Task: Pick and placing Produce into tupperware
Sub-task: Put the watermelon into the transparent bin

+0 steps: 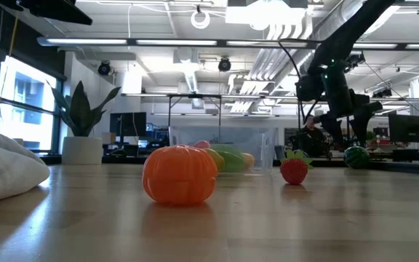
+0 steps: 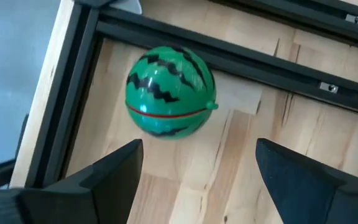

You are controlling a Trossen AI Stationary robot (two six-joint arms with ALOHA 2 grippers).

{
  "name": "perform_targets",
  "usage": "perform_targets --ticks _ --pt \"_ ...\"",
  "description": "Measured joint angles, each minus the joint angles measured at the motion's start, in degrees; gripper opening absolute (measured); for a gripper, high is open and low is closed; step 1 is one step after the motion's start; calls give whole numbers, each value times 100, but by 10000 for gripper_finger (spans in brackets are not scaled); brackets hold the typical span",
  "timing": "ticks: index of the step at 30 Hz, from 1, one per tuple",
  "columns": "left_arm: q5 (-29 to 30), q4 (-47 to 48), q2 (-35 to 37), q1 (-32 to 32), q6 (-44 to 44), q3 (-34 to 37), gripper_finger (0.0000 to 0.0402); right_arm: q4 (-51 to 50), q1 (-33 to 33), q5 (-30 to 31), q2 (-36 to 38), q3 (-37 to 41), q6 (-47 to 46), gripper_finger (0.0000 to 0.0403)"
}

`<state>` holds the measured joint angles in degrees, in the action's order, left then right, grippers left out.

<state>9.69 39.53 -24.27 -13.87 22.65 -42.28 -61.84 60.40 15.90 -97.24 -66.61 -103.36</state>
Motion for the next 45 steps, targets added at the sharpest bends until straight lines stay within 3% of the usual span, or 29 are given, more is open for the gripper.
perform_targets --ticks 21,35,45 --pt "2 0 2 0 0 2 1 195 300 65 -533 0 -267 303" --pt "0 1 1 2 0 1 1 -40 311 361 -530 0 231 303" --pt "0 0 0 1 0 1 1 471 266 382 -507 336 462 303"
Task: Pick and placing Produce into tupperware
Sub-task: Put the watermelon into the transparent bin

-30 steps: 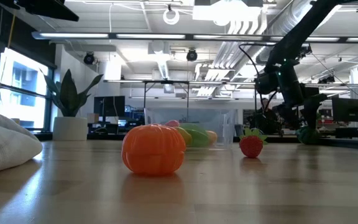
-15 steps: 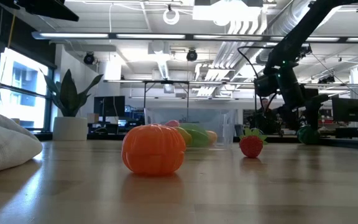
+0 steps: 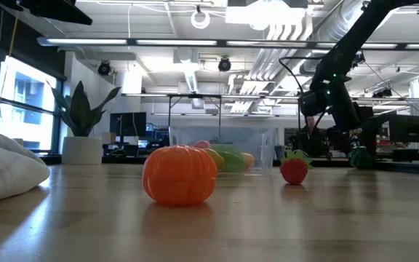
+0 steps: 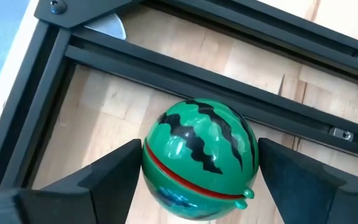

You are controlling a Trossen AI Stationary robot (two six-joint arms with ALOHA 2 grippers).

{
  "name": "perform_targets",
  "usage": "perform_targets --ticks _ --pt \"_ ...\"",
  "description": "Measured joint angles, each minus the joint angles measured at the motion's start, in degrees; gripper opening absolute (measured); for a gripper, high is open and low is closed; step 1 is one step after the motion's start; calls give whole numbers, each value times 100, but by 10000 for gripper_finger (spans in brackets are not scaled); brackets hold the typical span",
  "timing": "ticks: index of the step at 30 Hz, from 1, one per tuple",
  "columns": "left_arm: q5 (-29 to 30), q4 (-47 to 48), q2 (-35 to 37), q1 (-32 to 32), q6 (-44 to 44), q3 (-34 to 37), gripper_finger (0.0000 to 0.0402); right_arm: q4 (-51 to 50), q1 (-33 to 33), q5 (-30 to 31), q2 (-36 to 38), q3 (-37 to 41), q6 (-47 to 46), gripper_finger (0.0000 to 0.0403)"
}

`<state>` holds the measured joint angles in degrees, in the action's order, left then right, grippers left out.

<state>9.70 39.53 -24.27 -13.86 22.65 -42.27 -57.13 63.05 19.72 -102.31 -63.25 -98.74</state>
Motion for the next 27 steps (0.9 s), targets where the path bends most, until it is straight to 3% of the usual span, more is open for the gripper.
perform_targets --ticks 27 --pt "0 1 0 -1 0 1 1 84 -47 58 12 42 -13 303"
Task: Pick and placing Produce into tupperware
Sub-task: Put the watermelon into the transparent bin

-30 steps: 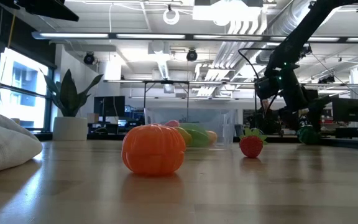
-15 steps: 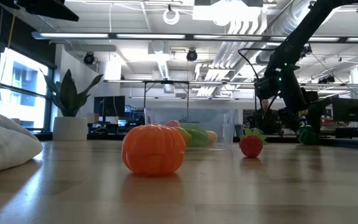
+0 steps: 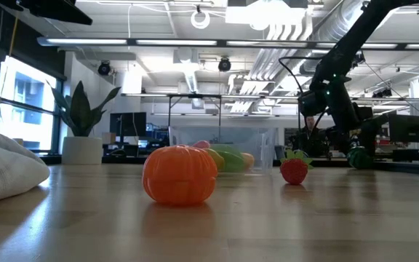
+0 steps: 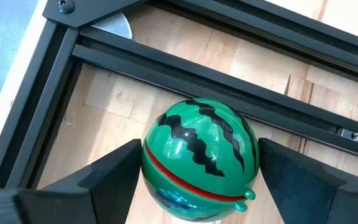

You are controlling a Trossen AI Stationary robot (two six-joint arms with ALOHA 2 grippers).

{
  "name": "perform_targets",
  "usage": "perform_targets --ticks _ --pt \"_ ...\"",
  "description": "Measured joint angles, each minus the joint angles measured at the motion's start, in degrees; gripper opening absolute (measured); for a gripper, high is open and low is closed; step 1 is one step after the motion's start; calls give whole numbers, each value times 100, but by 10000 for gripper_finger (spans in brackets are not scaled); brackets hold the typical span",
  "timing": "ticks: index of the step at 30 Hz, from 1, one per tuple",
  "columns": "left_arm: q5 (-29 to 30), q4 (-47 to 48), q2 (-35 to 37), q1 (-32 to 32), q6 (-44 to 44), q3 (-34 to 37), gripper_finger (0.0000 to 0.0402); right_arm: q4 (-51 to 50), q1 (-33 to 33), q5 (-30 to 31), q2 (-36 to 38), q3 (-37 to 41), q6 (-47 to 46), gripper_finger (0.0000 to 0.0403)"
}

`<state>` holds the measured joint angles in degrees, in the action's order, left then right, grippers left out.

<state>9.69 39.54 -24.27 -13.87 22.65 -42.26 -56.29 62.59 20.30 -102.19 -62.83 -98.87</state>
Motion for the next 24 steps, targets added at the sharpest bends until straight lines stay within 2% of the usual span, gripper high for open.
perform_targets --ticks 8,16,24 --pt "1 -1 0 1 -1 0 1 -2 -2 -35 -2 2 123 306" --pt "1 0 1 1 0 -2 1 31 -42 -19 -20 17 138 353" --pt "2 -1 0 2 0 0 1 -2 -39 32 -20 15 16 358"
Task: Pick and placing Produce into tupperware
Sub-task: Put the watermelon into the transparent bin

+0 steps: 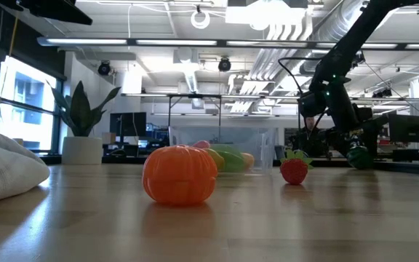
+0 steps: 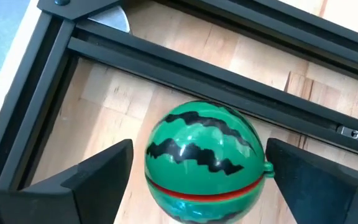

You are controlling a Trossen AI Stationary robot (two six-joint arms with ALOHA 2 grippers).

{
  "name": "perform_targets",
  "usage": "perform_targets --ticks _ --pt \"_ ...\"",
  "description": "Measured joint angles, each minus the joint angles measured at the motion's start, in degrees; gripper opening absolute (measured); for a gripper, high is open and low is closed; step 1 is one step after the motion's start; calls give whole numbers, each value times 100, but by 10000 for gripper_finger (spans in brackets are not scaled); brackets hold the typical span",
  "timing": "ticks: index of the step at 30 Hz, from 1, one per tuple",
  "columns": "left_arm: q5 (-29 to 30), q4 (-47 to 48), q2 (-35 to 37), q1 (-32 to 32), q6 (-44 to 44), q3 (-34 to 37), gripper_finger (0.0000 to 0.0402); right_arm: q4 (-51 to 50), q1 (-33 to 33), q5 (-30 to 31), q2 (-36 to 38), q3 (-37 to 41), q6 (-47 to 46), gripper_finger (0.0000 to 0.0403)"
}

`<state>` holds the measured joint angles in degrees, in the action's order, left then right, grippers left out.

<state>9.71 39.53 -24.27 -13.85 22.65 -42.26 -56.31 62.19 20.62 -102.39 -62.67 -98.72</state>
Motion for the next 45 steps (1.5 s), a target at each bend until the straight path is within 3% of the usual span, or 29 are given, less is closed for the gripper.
perform_targets --ticks 16,23,45 --pt "-2 1 0 -2 0 0 1 16 0 -160 -2 0 -22 358" --pt "-1 2 0 -2 0 0 1 553 0 -457 1 354 -36 358" --pt "-2 2 2 -2 0 -2 1 481 2 -168 13 337 -180 358"
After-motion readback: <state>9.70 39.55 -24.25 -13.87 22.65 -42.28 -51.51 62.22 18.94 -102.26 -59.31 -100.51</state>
